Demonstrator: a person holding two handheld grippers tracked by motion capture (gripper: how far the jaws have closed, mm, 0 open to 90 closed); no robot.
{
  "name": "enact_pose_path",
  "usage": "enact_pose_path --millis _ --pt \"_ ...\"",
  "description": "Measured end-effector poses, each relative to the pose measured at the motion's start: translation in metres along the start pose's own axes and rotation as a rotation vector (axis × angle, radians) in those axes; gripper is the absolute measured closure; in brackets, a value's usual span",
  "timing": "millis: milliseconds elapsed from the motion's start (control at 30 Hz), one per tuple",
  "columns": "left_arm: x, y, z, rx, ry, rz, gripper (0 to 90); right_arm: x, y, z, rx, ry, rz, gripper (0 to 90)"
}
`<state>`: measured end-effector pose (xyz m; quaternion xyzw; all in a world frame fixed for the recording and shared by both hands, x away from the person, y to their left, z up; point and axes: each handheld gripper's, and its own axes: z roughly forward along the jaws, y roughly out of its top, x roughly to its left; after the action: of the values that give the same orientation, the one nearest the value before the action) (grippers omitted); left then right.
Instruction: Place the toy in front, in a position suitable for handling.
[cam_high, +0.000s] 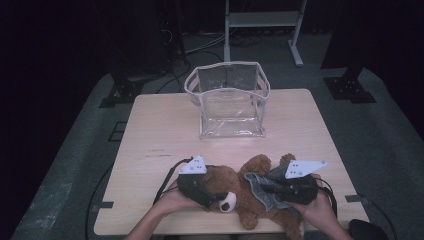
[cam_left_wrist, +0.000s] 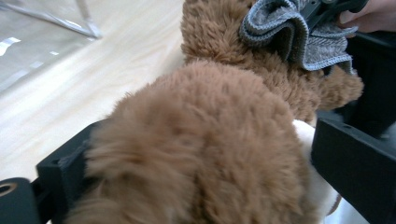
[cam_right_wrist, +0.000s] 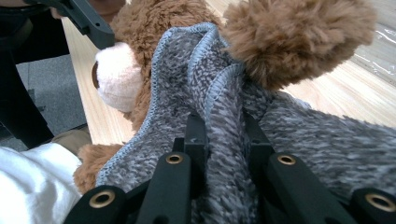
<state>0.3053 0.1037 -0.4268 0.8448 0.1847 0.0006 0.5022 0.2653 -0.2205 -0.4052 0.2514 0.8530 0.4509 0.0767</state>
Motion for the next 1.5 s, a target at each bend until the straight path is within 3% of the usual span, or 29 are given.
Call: enact_pose_path --millis 67,100,200,267,467,700,800,900,1067,1200,1333,1433,1467,1500 --pt "0.004 0.0 0.004 0.022 -0.018 -0.002 9.1 0.0 0.001 0.001 0.002 -0.004 -0.001 76.2" --pt "0.005 0.002 0.003 0.036 -0.009 0.006 23.3 0.0 0.002 0.001 0.004 -0.01 -0.006 76.1" --pt "0.005 0.008 -0.001 0.07 0.05 0.053 45.2 -0.004 0.006 0.002 -0.003 -0.022 -0.005 75.8" --pt "0.004 0.01 -0.002 0.072 0.082 0.083 49.8 -0.007 0.01 0.001 -0.009 -0.031 -0.005 75.7" --pt "0.006 0.019 -0.004 0.062 0.188 0.184 55.0 -0.019 0.021 0.001 -0.028 -0.05 0.008 75.5" --pt "0.018 0.025 -0.007 0.043 0.259 0.216 54.5 -0.041 0.034 0.003 -0.033 -0.066 0.026 75.7" --pt "0.022 0.025 -0.009 0.028 0.307 0.258 54.0 -0.051 0.039 0.007 -0.047 -0.064 0.051 75.7" --pt "0.024 0.023 -0.012 -0.006 0.327 0.295 53.2 -0.058 0.045 0.013 -0.046 -0.061 0.062 75.7" --pt "0.028 0.013 -0.014 -0.025 0.299 0.265 44.2 -0.061 0.041 0.027 0.002 -0.011 0.065 76.1" --pt "0.029 0.013 -0.022 -0.039 0.258 0.181 23.5 -0.045 0.036 0.029 0.025 -0.017 0.02 76.6" --pt "0.032 0.017 -0.023 0.007 0.226 0.115 10.9 -0.036 0.03 0.026 0.021 -0.025 0.002 77.1" --pt "0.035 0.015 -0.019 0.01 0.193 0.08 11.6 -0.03 0.025 0.024 0.021 -0.03 -0.007 77.1" --pt "0.033 0.014 -0.017 0.002 0.195 0.093 17.2 -0.028 0.024 0.024 0.019 -0.034 -0.011 77.1" --pt "0.03 0.012 -0.017 -0.004 0.214 0.136 28.0 -0.027 0.023 0.023 0.018 -0.038 -0.01 77.1"
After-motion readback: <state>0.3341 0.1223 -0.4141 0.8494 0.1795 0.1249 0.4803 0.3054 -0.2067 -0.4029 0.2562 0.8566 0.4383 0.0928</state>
